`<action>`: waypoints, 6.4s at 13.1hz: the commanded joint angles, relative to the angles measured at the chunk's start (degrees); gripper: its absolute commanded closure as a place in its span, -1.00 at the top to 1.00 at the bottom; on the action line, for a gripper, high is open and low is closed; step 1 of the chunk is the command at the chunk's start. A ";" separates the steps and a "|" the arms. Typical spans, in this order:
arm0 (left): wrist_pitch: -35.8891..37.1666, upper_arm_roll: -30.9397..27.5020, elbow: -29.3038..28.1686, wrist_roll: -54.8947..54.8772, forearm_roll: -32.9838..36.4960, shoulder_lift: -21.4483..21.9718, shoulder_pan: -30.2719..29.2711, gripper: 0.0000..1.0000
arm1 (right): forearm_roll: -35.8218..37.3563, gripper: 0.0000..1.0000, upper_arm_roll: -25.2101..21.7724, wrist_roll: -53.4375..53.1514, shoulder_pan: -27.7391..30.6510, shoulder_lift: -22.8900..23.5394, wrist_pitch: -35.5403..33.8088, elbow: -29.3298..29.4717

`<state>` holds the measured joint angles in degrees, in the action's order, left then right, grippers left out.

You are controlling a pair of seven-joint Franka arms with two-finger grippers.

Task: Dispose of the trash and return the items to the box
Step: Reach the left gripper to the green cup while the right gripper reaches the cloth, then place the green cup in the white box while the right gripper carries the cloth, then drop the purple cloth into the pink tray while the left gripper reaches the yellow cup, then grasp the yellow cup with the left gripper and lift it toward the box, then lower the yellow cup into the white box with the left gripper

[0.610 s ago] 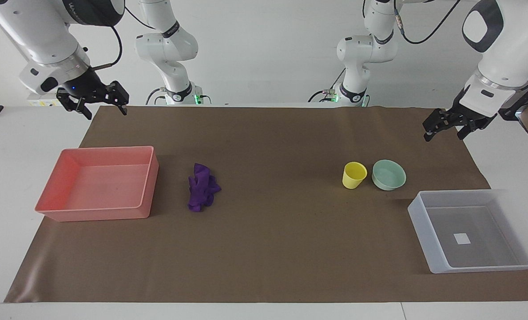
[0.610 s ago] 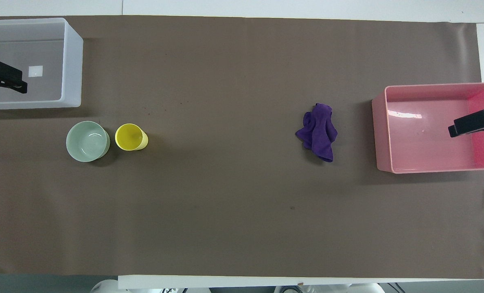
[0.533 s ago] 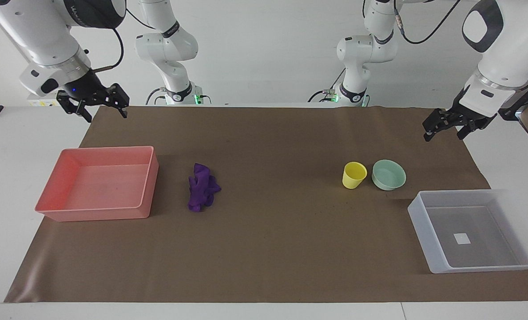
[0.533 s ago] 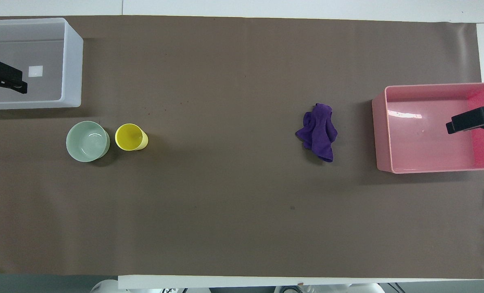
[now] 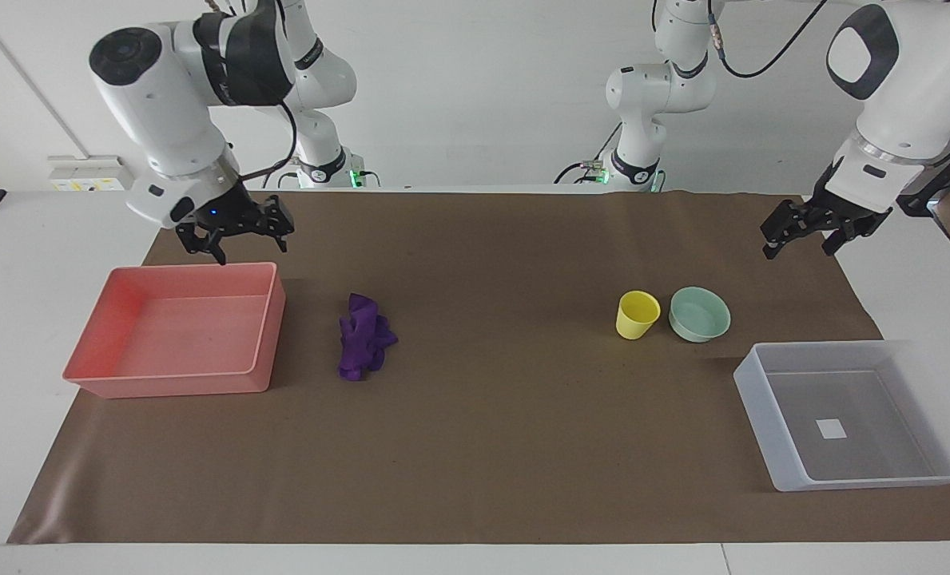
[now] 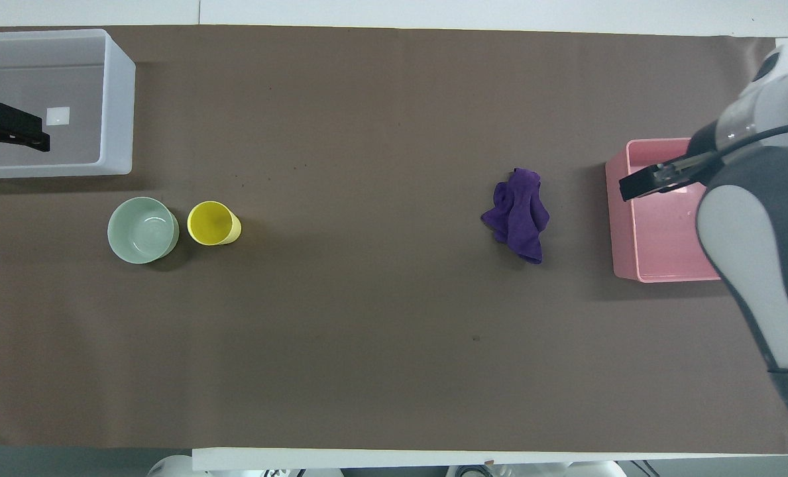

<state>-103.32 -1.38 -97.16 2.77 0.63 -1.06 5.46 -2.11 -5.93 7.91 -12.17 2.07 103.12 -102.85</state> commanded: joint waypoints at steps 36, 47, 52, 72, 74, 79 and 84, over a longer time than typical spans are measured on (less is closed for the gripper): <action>-34.16 -0.90 12.61 7.24 -5.22 -36.74 -13.99 1.00 | 3.69 -0.99 -0.66 13.97 21.22 -4.09 11.46 -14.36; 4.08 -0.73 1.16 9.78 0.51 -8.46 5.14 1.00 | 3.69 0.12 -0.66 14.15 22.10 0.22 23.36 -21.35; -21.36 -0.20 -28.84 13.47 0.42 2.46 9.66 1.00 | 2.63 0.99 0.47 13.54 20.26 -0.05 15.63 -14.58; -9.35 -0.30 20.06 24.85 -1.51 -25.19 -9.37 -1.00 | 2.72 1.00 0.13 0.95 6.19 -7.51 -24.01 6.26; -14.07 -0.11 20.52 17.91 -7.11 -28.19 -13.97 -1.00 | 3.34 1.00 0.04 4.55 7.24 -8.39 -24.72 6.17; -22.63 -0.20 17.37 15.52 -8.63 -32.96 -13.99 -1.00 | 3.34 1.00 0.30 4.57 7.16 -9.54 -25.60 5.73; -18.68 -0.11 14.63 13.66 -8.63 -32.17 -13.90 -1.00 | 2.81 0.94 0.30 -3.06 7.24 -9.45 -24.72 6.00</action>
<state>-123.99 -1.16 -81.20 17.89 -7.13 -34.57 -8.60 0.78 -5.87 7.75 -5.16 -6.35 77.71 -95.90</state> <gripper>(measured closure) 0.969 0.026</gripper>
